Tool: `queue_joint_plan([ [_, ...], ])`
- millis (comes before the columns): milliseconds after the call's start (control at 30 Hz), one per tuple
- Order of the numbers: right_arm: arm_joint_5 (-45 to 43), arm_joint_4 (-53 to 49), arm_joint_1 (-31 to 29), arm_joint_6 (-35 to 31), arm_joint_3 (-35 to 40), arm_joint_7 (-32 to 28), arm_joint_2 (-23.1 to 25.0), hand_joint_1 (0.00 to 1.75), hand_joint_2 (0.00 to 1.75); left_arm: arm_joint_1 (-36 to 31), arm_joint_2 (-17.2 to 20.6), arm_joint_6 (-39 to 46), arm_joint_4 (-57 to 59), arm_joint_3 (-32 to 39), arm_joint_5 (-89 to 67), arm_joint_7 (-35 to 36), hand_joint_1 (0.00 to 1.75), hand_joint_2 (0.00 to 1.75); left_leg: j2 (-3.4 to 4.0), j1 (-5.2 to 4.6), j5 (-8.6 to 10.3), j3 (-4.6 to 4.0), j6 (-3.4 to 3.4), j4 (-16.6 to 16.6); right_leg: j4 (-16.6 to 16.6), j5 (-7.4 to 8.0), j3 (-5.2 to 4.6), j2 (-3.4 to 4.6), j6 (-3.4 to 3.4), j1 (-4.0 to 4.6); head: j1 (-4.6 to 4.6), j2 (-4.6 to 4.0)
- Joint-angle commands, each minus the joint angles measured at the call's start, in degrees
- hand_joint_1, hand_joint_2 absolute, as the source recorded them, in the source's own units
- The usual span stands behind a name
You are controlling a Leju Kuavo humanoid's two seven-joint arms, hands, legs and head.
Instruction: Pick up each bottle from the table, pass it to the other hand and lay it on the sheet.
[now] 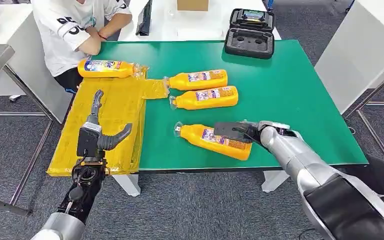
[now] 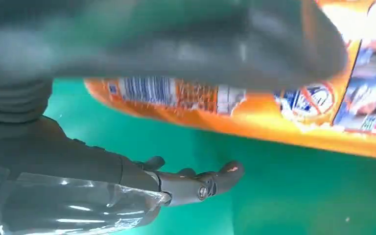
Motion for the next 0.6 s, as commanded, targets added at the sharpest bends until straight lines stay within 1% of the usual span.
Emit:
queue_joint_plan([
  [33,0.8,4.1,-5.4,0.8,2.8,0.8,2.0,0.00,1.75,-0.6,0.6,-0.3,2.0,1.0,0.2,-0.5,0.00,1.75,0.14,-0.01,0.00,-0.08,-0.07,0.0,0.1,0.02,-0.14,0.12,-0.06,-0.01,0.00,0.00],
  [200,1.2,3.8,-5.5,-0.1,3.0,0.2,1.9,0.00,1.75,-0.7,0.4,0.0,1.9,1.4,0.3,-0.7,0.00,1.75,0.08,0.01,0.01,-0.08,-0.07,0.0,0.1,0.02,-0.12,0.07,-0.07,0.01,0.00,0.00],
  [333,1.1,4.0,-6.3,1.4,3.2,0.4,2.6,0.00,1.75,-0.5,0.2,-0.6,2.0,1.5,0.4,-0.7,0.00,1.75,0.08,-0.02,0.01,-0.09,-0.06,0.0,0.1,0.01,-0.14,0.07,-0.05,-0.02,0.00,0.00],
  [567,1.4,4.2,-6.1,1.5,3.8,0.4,3.8,0.00,1.75,-0.3,-0.1,-0.2,1.8,1.9,0.1,-1.1,0.00,1.75,0.08,-0.01,0.01,-0.06,-0.05,0.0,0.1,0.01,-0.11,0.07,-0.05,-0.01,-0.02,0.00],
  [600,1.4,4.2,-6.1,1.5,3.8,0.4,3.8,0.00,1.75,-0.3,-0.1,-0.2,1.8,1.9,0.1,-1.1,0.00,1.75,0.17,0.05,0.01,-0.12,-0.12,0.0,0.1,0.05,-0.19,0.15,-0.12,0.05,0.00,0.00],
])
